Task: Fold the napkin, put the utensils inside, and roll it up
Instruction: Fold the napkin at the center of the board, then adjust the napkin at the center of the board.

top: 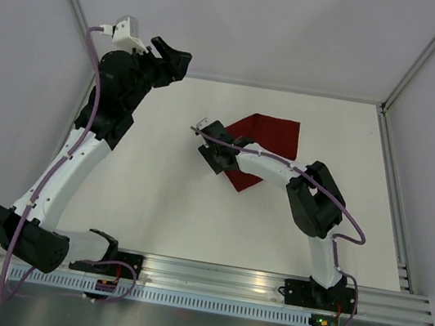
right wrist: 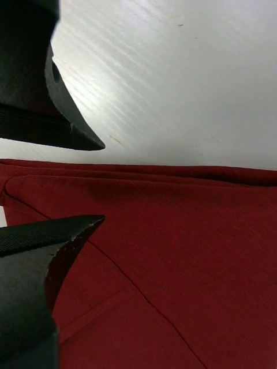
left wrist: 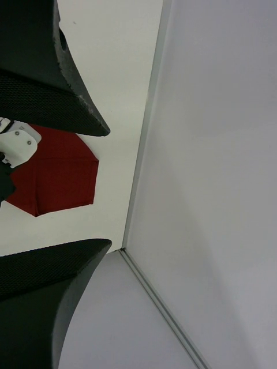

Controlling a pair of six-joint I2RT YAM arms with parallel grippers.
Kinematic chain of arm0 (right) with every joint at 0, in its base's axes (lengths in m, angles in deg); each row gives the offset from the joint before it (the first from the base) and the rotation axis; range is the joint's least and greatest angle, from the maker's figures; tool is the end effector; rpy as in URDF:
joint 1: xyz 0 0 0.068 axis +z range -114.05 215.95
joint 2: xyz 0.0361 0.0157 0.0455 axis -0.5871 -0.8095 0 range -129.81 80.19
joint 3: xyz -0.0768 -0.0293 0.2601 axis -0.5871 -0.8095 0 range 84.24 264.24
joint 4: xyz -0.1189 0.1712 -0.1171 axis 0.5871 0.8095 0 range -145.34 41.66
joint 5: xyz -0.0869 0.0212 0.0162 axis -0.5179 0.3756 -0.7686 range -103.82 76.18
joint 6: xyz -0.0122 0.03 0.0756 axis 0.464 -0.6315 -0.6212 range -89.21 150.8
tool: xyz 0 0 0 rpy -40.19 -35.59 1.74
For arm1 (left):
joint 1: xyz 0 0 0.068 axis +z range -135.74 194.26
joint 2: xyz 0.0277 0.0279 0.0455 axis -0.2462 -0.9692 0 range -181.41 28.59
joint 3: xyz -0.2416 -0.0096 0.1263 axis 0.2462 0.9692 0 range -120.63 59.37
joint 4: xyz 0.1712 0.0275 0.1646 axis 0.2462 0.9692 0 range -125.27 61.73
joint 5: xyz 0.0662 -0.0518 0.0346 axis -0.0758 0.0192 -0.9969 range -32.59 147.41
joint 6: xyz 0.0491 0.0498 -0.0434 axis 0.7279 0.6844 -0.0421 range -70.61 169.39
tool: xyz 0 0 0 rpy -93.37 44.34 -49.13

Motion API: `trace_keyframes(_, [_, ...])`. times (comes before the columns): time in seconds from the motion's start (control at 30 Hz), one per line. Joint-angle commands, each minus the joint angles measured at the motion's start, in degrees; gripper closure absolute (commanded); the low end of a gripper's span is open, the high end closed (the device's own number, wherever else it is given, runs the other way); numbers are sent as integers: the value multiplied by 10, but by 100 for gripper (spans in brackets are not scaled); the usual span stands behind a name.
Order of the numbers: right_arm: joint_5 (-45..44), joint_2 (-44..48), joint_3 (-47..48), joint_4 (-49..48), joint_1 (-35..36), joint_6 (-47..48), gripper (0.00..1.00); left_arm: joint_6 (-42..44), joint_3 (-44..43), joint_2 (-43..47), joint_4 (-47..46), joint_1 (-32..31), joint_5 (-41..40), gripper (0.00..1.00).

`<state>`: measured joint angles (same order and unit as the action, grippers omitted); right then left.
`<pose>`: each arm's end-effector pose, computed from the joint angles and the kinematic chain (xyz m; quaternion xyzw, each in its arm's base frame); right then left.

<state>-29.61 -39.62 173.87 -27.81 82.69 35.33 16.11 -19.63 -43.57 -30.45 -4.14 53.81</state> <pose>0.3217 0.3135 0.1625 -0.3772 0.8743 -0.0240 0.3045 0.2830 -0.0894 0.4558 -0.1123 0.6854 -0.2939 0.6568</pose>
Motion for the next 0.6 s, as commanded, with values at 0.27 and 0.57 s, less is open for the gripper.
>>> trace_keyframes(0.27, [-94,-19,22,-43,23,27,43,31,-19,-14,16,8,23,23])
trace_keyframes(0.57, [-99,-43,-3,-93,24,49,44,32,-7,-25,14,12,33,23])
